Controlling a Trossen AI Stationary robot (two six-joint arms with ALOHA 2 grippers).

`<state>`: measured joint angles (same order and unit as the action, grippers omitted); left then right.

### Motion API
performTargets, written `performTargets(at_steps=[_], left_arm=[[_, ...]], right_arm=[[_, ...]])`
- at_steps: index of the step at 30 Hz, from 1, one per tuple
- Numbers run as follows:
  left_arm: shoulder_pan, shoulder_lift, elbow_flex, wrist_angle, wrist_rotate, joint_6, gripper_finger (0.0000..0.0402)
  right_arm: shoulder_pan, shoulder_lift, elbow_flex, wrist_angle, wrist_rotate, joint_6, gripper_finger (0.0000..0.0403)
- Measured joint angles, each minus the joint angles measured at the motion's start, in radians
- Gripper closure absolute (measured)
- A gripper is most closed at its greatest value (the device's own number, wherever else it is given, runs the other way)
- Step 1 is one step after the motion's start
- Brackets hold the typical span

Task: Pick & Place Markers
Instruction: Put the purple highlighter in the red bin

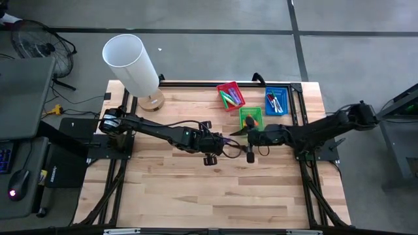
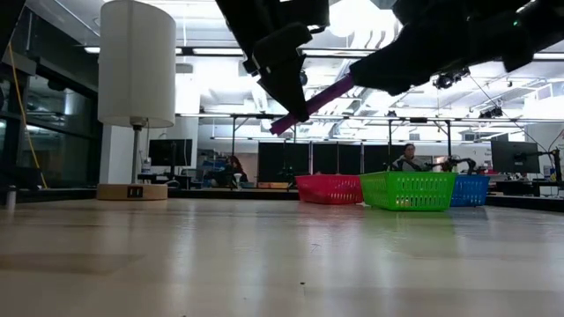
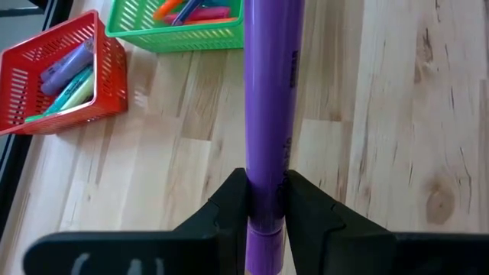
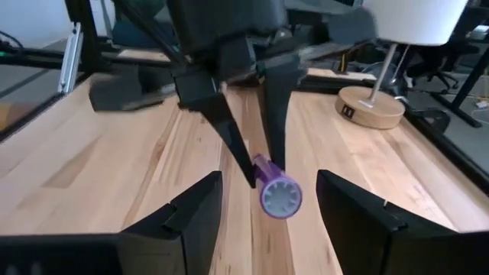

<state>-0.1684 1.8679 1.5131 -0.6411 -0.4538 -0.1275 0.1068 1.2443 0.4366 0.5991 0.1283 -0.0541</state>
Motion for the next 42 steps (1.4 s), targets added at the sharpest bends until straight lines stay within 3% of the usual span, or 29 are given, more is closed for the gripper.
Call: performTargets(at_steps=[11, 24, 42], left_arm=[[0.000, 0.000, 0.000, -0.003, 0.001, 0.000, 0.0345], [0.000, -0.001, 0.000, -0.002, 0.007, 0.000, 0.0345], [0.000, -0.001, 0.000, -0.008, 0.021, -0.001, 0.0345]], right_arm=[[-0.021, 0.106, 0.000, 0.146, -0.072, -0.013, 0.0206], [-0.036, 0.196, 0.032, 0.200, -0.093, -0.028, 0.0237], [-0.042, 0.240, 0.062, 0.182, -0.090, -0.058, 0.0342]])
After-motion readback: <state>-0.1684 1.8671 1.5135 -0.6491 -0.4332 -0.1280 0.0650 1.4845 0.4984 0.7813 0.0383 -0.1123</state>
